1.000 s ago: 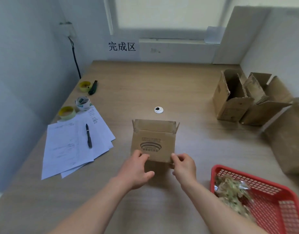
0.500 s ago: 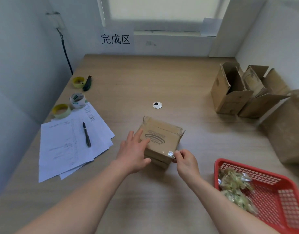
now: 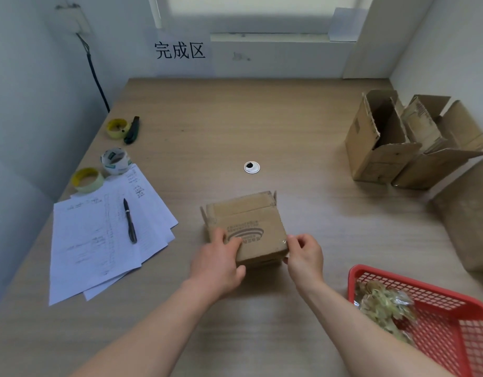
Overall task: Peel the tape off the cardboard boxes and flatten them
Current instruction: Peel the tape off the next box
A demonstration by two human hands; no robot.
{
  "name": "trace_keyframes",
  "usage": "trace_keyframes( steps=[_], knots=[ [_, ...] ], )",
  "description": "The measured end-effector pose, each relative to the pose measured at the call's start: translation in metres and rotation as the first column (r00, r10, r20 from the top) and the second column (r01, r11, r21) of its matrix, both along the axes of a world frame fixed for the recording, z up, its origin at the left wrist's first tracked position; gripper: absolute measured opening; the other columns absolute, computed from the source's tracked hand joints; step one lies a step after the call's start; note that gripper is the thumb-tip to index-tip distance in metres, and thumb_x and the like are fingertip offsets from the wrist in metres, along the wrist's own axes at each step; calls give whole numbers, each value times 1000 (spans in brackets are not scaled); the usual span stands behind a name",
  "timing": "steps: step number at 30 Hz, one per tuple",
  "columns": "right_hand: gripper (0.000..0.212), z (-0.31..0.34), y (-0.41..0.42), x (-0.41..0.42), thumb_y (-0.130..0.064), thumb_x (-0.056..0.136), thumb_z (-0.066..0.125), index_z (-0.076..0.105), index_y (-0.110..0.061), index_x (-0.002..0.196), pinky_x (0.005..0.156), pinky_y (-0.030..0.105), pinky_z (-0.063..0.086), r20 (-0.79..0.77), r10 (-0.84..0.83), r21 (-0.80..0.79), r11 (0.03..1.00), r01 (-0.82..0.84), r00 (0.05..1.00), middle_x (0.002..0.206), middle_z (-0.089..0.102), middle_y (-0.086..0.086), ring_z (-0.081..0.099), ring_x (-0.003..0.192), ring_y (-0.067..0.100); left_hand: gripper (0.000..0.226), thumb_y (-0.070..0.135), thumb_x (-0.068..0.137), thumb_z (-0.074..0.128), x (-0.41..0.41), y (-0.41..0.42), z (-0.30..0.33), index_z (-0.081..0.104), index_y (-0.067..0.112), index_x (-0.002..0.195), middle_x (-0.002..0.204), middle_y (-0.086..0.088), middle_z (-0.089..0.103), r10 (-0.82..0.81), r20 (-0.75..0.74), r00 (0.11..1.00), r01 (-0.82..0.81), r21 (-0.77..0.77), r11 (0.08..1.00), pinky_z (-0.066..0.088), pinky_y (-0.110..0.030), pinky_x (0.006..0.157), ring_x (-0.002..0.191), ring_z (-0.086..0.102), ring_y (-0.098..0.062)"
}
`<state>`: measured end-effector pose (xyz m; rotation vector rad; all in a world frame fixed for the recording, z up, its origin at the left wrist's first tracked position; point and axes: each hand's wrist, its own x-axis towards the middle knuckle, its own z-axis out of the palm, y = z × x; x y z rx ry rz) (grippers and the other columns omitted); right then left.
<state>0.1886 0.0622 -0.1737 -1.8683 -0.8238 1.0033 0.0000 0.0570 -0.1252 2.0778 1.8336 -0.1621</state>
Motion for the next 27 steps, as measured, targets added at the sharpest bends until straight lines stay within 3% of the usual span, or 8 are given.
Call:
trace_keyframes(
  steps=[4, 8, 12, 17, 20, 23, 25, 27],
  knots=[
    [26, 21, 13, -2, -32, 98, 54, 53, -20, 75, 75, 56, 54, 131, 208, 84, 972, -220, 969, 77, 64, -2, 62, 80, 28, 58, 71, 77, 58, -3, 6, 14, 47, 30, 118, 125, -4, 42, -42, -139, 989, 56, 100, 993, 45, -38, 86, 111, 50, -29],
    [24, 32, 8, -11, -25, 99, 55, 55, -23, 75, 79, 48, 56, 113, 382, 78, 917, -392, 917, 95, 71, -14, 66, 89, 18, 65, 60, 71, 72, -15, 22, 17, 47, 24, 120, 150, 0, 26, -128, -2, 992, 128, 35, 991, 43, -39, 101, 130, 32, -26],
    [28, 26, -11, -5, -18, 100, 52, 51, -20, 72, 56, 33, 56, -13, 412, 96, 908, -409, 911, 97, 71, -23, 68, 83, 13, 75, 54, 69, 80, -16, 30, 10, 43, 28, 129, 147, 3, 35, -215, 31, 976, 215, -20, 976, 46, -42, 99, 125, 41, -27],
    [25, 4, -30, -6, -14, 98, 57, 50, -10, 75, 56, 33, 57, -239, 126, 0, 992, -130, 963, 101, 71, 14, 70, 99, 28, 77, 50, 72, 81, -6, 28, -2, 45, 28, 136, 146, -1, 39, -272, -12, 962, 271, -36, 962, 42, -38, 102, 127, 41, -29],
    [26, -4, -36, -13, -7, 98, 55, 49, -11, 74, 57, 36, 56, -392, -59, -42, 998, 46, 918, 108, 70, 21, 69, 103, 32, 77, 48, 74, 80, 0, 23, -8, 45, 27, 138, 148, -4, 37, -270, -33, 962, 269, -26, 963, 41, -42, 107, 131, 38, -32],
    [23, -8, -45, -10, -8, 95, 58, 52, -14, 73, 58, 37, 57, -225, 21, 55, 998, -9, 974, 100, 71, 15, 69, 95, 26, 79, 49, 73, 81, -4, 25, -7, 44, 29, 141, 149, -3, 38, -263, -11, 965, 262, -44, 964, 39, -40, 108, 132, 39, -32],
    [17, -6, -49, -6, -8, 89, 65, 53, -19, 85, 57, 37, 59, -100, 102, 121, 989, -90, 990, 99, 69, 8, 70, 84, 14, 81, 50, 73, 80, -5, 26, -7, 44, 31, 143, 150, -3, 37, -267, -12, 964, 267, -46, 963, 39, -37, 108, 132, 40, -32],
    [30, -4, -47, -2, -13, 83, 72, 52, -29, 99, 66, 39, 60, -28, 187, 119, 976, -183, 982, 101, 66, 2, 69, 77, 4, 82, 50, 73, 80, -4, 26, -9, 44, 31, 143, 150, -2, 37, -270, -13, 963, 269, -45, 962, 39, -36, 106, 132, 41, -31]
  ],
)
